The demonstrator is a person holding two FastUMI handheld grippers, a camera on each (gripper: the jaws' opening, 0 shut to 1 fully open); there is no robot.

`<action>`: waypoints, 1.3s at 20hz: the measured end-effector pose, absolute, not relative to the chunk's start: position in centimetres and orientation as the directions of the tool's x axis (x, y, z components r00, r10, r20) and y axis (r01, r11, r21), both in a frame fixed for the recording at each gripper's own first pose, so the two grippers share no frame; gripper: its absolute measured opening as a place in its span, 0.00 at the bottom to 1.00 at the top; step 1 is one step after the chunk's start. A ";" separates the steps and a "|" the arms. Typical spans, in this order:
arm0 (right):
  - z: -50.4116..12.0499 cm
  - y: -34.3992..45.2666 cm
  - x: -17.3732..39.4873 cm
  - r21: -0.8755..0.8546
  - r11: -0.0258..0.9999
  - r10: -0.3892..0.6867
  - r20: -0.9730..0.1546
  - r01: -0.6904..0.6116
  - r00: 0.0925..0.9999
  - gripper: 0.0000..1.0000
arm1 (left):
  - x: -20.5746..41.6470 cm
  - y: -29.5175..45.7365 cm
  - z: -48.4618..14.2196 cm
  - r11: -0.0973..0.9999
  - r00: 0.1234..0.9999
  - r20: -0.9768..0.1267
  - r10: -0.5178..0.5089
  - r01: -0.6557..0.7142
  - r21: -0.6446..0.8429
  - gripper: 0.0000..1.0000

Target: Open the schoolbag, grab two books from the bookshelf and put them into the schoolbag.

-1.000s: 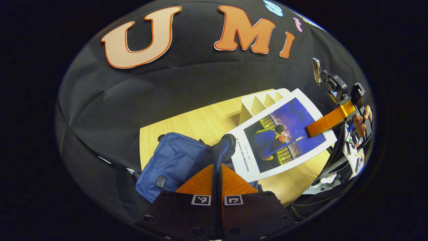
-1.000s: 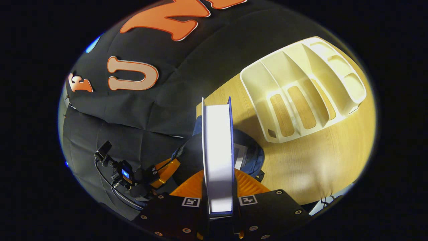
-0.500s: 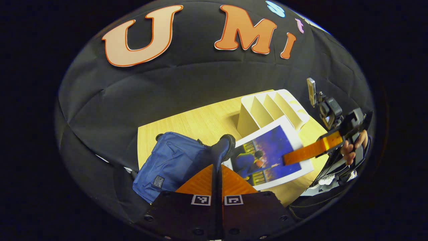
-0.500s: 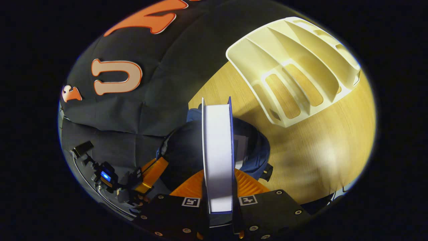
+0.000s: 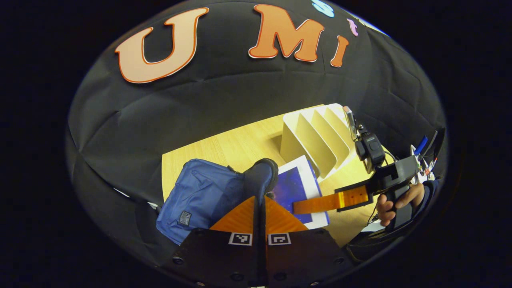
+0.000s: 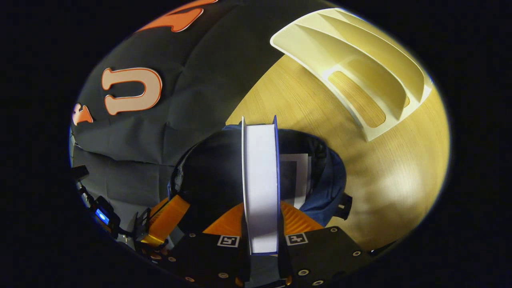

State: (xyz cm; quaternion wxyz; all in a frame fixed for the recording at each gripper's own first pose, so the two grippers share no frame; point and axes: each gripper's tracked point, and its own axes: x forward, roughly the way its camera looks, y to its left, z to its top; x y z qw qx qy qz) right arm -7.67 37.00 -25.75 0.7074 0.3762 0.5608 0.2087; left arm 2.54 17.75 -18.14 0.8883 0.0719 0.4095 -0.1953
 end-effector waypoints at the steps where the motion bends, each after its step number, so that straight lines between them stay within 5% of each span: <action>1: -25.8 37.5 -7.6 0.768 0.629 0.718 -0.634 0.123 0.288 0.27 | 2.5 17.4 -18.1 0.911 0.589 -0.754 -0.292 0.410 -0.033 0.01; 18: -30.2 44.2 -9.2 0.817 0.571 0.779 -0.570 0.078 0.262 0.29 | 2.1 15.7 -17.4 0.878 0.575 -0.750 -0.326 0.479 -0.015 0.01; 21: -30.7 43.2 -8.8 0.740 0.672 0.717 -0.649 -0.005 0.254 0.37 | 2.6 16.3 -17.7 0.888 0.582 -0.753 -0.306 0.460 -0.005 0.01; 22: -31.1 43.4 -9.0 0.716 0.695 0.709 -0.664 -0.073 0.238 0.31 | 2.7 16.5 -17.6 0.891 0.582 -0.755 -0.303 0.454 -0.008 0.00; 23: -30.6 43.0 -9.5 0.705 0.698 0.713 -0.667 -0.125 0.217 0.39 | 2.8 16.4 -17.8 0.893 0.582 -0.753 -0.307 0.449 -0.017 0.00; 26: -31.2 42.7 -12.0 0.641 0.728 0.680 -0.721 -0.243 0.133 0.96 | 3.3 16.7 -17.7 0.902 0.593 -0.749 -0.295 0.431 -0.014 0.00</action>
